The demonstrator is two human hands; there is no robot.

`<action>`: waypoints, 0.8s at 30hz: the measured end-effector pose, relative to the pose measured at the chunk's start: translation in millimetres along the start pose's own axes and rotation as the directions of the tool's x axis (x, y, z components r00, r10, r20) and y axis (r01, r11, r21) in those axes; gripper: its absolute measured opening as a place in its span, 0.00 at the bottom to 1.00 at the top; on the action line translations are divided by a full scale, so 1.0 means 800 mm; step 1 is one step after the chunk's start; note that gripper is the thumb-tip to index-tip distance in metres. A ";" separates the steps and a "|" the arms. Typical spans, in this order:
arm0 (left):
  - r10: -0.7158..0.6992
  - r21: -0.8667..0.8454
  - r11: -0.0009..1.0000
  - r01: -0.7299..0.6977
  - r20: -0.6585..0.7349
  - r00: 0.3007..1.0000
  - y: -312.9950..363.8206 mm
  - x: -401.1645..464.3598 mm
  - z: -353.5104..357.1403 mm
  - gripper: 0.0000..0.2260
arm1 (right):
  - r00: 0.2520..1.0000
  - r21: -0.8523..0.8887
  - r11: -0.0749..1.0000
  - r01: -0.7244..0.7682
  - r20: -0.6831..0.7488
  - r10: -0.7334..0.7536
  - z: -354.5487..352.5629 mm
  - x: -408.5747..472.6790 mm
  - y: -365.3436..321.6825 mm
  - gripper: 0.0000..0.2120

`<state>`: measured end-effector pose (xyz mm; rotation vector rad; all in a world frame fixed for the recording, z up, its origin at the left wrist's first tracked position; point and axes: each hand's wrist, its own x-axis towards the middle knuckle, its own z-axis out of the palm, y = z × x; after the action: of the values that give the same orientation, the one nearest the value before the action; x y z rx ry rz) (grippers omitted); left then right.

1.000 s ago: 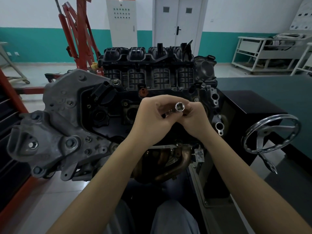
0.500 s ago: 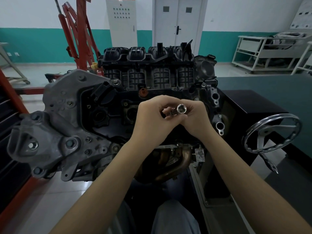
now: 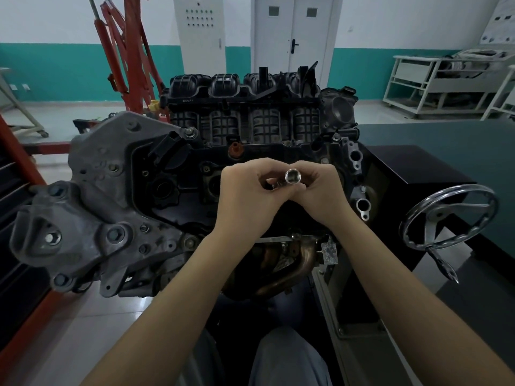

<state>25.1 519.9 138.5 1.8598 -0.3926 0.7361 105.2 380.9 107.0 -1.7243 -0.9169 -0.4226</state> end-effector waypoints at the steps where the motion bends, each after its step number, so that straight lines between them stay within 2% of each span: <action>1: 0.005 -0.021 1.000 -0.005 0.003 1.000 0.000 0.001 0.000 0.11 | 1.000 0.005 1.000 0.012 0.009 -0.012 0.000 0.000 -0.001 0.14; 6: 0.025 -0.143 0.990 -0.005 0.139 0.990 0.001 0.001 -0.003 0.11 | 1.000 0.004 1.000 0.022 0.021 -0.022 -0.001 -0.001 -0.002 0.12; 8: 0.036 -0.085 0.996 -0.027 0.104 0.994 0.002 0.001 -0.003 0.11 | 1.000 0.001 1.000 -0.001 0.005 0.001 0.000 0.000 0.002 0.09; 11: 0.052 -0.026 0.998 -0.052 0.000 0.999 0.002 -0.001 -0.002 0.12 | 1.000 0.033 0.999 -0.014 -0.003 0.015 0.000 0.000 0.002 0.10; 14: 0.057 -0.046 0.997 -0.056 0.023 0.998 0.002 0.000 -0.002 0.11 | 0.999 0.057 0.998 0.018 0.047 -0.021 -0.001 -0.001 -0.002 0.11; 16: 0.040 -0.115 0.993 -0.030 0.091 0.995 0.001 0.000 -0.004 0.11 | 0.999 0.060 0.998 0.013 0.041 -0.016 -0.001 -0.001 -0.001 0.11; 18: 0.036 -0.114 0.993 -0.023 0.117 0.993 0.003 0.000 -0.004 0.12 | 1.000 0.048 0.999 -0.007 0.013 0.006 0.000 -0.001 0.001 0.11; 21: 0.030 -0.006 1.000 -0.030 0.024 0.999 0.004 -0.001 -0.002 0.13 | 0.999 0.034 0.999 -0.031 -0.010 0.031 0.000 -0.001 0.003 0.11; 24: 0.030 -0.008 1.000 -0.030 -0.011 0.999 0.003 -0.002 0.000 0.11 | 1.000 0.017 1.000 0.010 0.023 -0.010 -0.001 -0.001 0.000 0.12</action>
<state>22.3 518.8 139.4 1.8449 -0.4168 0.7634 104.6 379.7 106.7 -1.7136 -0.9437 -0.4012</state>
